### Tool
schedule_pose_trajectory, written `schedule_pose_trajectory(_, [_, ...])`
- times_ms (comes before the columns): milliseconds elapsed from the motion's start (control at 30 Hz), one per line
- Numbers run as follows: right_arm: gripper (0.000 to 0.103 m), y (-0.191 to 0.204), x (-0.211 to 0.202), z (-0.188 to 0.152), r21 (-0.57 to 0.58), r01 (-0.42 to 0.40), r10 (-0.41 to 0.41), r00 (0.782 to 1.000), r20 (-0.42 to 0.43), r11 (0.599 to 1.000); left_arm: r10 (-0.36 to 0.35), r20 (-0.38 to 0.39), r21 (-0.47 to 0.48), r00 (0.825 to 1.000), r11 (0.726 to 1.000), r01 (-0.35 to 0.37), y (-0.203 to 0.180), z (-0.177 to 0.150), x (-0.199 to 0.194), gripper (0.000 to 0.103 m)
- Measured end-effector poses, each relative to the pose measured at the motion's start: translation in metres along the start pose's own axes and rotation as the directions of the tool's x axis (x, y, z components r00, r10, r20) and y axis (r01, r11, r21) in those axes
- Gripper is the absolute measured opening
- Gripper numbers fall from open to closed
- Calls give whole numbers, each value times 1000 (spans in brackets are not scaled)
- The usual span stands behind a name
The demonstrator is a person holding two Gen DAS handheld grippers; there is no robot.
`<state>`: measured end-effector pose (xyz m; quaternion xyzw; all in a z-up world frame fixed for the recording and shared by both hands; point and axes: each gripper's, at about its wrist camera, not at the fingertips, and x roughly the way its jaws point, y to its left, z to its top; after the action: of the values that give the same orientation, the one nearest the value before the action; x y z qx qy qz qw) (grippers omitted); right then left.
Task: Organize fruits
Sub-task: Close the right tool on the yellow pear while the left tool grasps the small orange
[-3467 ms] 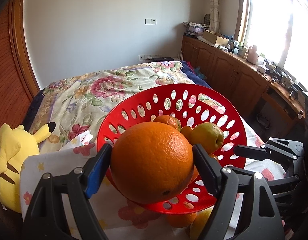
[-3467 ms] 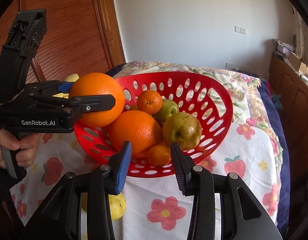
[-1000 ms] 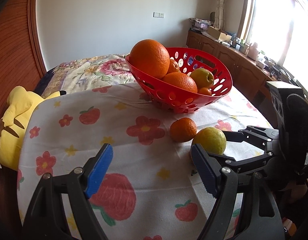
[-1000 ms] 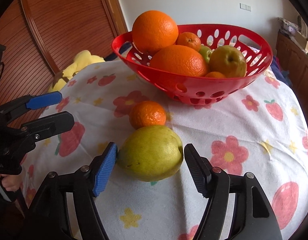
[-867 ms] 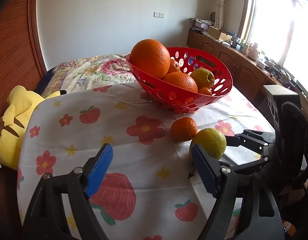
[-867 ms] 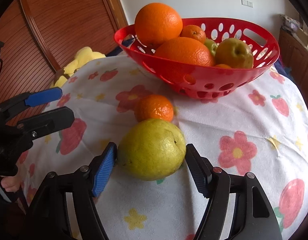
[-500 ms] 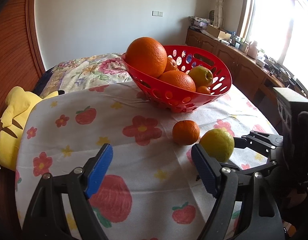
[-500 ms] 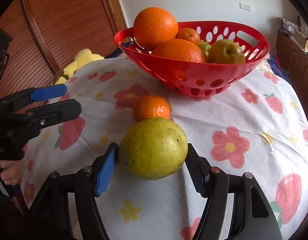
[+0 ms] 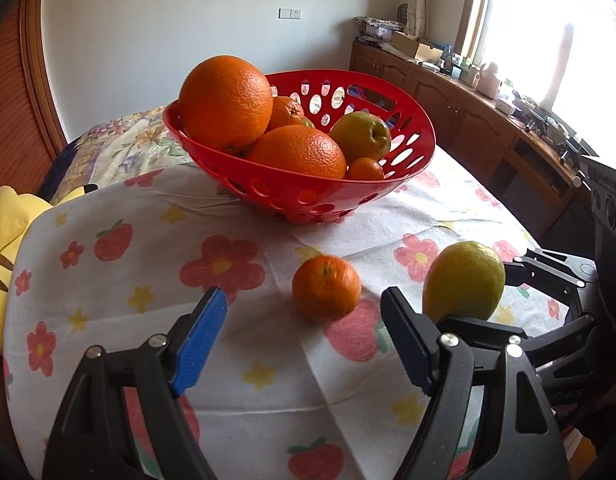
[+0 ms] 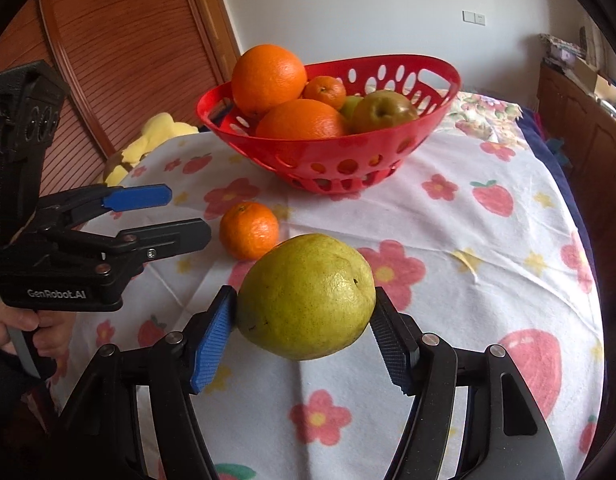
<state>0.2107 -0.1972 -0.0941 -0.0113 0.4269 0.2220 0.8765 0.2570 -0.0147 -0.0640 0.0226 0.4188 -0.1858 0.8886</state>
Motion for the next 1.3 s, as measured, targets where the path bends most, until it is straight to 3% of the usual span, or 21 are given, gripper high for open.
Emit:
schedule_pose_trajectory(100, [68,-5,-2,-1,11,-4,4,1000,-3,1000,-8,-4,-8,1000,1000,8,-3,4,6,72])
schedule_pose_trajectory(367, [68,-18,-5,-4,30,1,-1,1000,-1,1000,-13,-30,10,999,1000,13,-14,9,22,55])
schedule_pose_trajectory(667, [68,-23,-4,-2,36,3,-3,1000,-2,999,12,-74,13,997,1000,-11,-16,5,43,53])
schedule_pose_trajectory(733, [68,-24,-3,-2,37,2,-2,1000,-2,999,-6,-77,10,997,1000,7,-15,5,44,48])
schedule_pose_trajectory(1300, [68,-22,-3,1,29,-3,3,1000,2,1000,-20,-48,21,999,1000,21,-19,3,24,43])
